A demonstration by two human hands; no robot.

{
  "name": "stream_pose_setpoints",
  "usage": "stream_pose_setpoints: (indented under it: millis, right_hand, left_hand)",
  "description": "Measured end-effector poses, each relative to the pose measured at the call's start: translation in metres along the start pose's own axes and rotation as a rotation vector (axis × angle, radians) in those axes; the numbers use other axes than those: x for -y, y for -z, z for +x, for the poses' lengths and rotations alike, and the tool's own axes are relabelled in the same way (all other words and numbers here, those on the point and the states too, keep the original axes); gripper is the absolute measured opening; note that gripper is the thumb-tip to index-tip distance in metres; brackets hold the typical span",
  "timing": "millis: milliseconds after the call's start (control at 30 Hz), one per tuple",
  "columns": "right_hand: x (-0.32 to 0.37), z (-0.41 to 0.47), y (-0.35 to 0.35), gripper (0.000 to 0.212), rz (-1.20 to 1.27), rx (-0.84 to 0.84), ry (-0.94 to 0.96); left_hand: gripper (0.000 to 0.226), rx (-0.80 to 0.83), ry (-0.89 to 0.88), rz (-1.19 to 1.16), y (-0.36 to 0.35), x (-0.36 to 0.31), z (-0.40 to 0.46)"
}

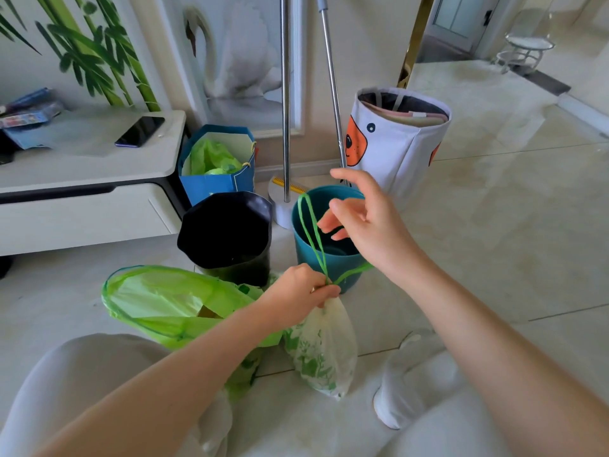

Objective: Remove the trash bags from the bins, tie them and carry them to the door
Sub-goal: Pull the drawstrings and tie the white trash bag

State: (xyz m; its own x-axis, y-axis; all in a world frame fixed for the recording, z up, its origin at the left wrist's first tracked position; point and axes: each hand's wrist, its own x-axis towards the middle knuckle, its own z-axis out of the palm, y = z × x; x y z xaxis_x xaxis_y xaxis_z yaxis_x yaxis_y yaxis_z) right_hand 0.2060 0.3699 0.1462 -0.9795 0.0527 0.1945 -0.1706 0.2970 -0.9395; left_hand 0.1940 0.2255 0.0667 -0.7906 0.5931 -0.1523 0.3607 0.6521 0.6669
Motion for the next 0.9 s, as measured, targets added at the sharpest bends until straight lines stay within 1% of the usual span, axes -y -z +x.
stream_pose_setpoints:
  millis: [33,67,133,167,233,333,400,467,500,533,600,633,667,700,767,800,833,900]
  right_hand:
    - [-0.006,0.002,-0.001,0.034,-0.067,0.008,-0.05]
    - [-0.012,0.003,-0.001,0.032,-0.164,0.04,-0.097]
    - [-0.023,0.001,-0.001,0.022,-0.407,0.194,-0.171]
    - [-0.027,-0.002,-0.001,0.021,-0.507,0.288,-0.203]
    - [-0.036,-0.009,-0.004,0.024,-0.61,0.427,-0.233]
    - [-0.042,-0.018,-0.002,0.03,-0.669,0.503,-0.195]
    - [-0.044,-0.022,0.002,0.033,-0.663,0.495,-0.161]
    - [-0.044,-0.025,0.007,0.033,-0.612,0.477,-0.166]
    - [-0.045,-0.027,0.007,0.033,-0.594,0.501,-0.187]
    - [-0.046,-0.029,0.008,0.032,-0.586,0.56,-0.228]
    - [-0.047,-0.031,0.011,0.032,-0.533,0.736,-0.382]
    - [-0.049,-0.031,0.014,0.032,-0.491,0.795,-0.469]
    - [-0.053,-0.03,0.016,0.031,-0.471,0.803,-0.518]
    - [-0.059,-0.029,0.018,0.029,-0.473,0.758,-0.518]
    - [-0.07,-0.024,0.018,0.022,-0.497,0.552,-0.394]
    - [-0.073,-0.022,0.016,0.019,-0.464,0.462,-0.333]
    - [-0.075,-0.02,0.012,0.02,-0.404,0.414,-0.295]
    - [-0.075,-0.018,0.001,0.025,-0.273,0.428,-0.273]
  left_hand:
    - [0.044,-0.007,0.015,-0.004,0.001,0.0,0.0]
    - [0.044,-0.013,0.028,-0.015,0.002,0.001,-0.001]
    - [0.044,-0.024,0.058,-0.064,0.004,0.005,-0.001]
    - [0.044,-0.027,0.072,-0.093,0.005,0.007,-0.002]
    - [0.042,-0.024,0.103,-0.146,0.007,0.01,-0.003]
    - [0.037,-0.023,0.189,-0.296,0.012,0.013,-0.006]
    - [0.033,-0.073,0.241,-0.443,0.016,0.016,-0.006]
    - [0.025,-0.111,0.268,-0.575,0.017,0.021,-0.005]
    - [0.022,-0.107,0.281,-0.613,0.017,0.023,-0.005]
    - [0.02,-0.103,0.29,-0.626,0.016,0.023,-0.005]
    - [0.019,-0.096,0.295,-0.612,0.014,0.023,-0.005]
    - [0.019,-0.099,0.296,-0.591,0.015,0.022,-0.005]
    - [0.019,-0.107,0.296,-0.569,0.017,0.022,-0.005]
    - [0.018,-0.106,0.289,-0.545,0.018,0.022,-0.005]
    - [0.017,-0.082,0.255,-0.496,0.022,0.023,-0.007]
    - [0.017,-0.065,0.23,-0.465,0.023,0.023,-0.007]
    - [0.017,-0.049,0.21,-0.427,0.022,0.023,-0.007]
    - [0.017,-0.029,0.189,-0.383,0.02,0.022,-0.008]
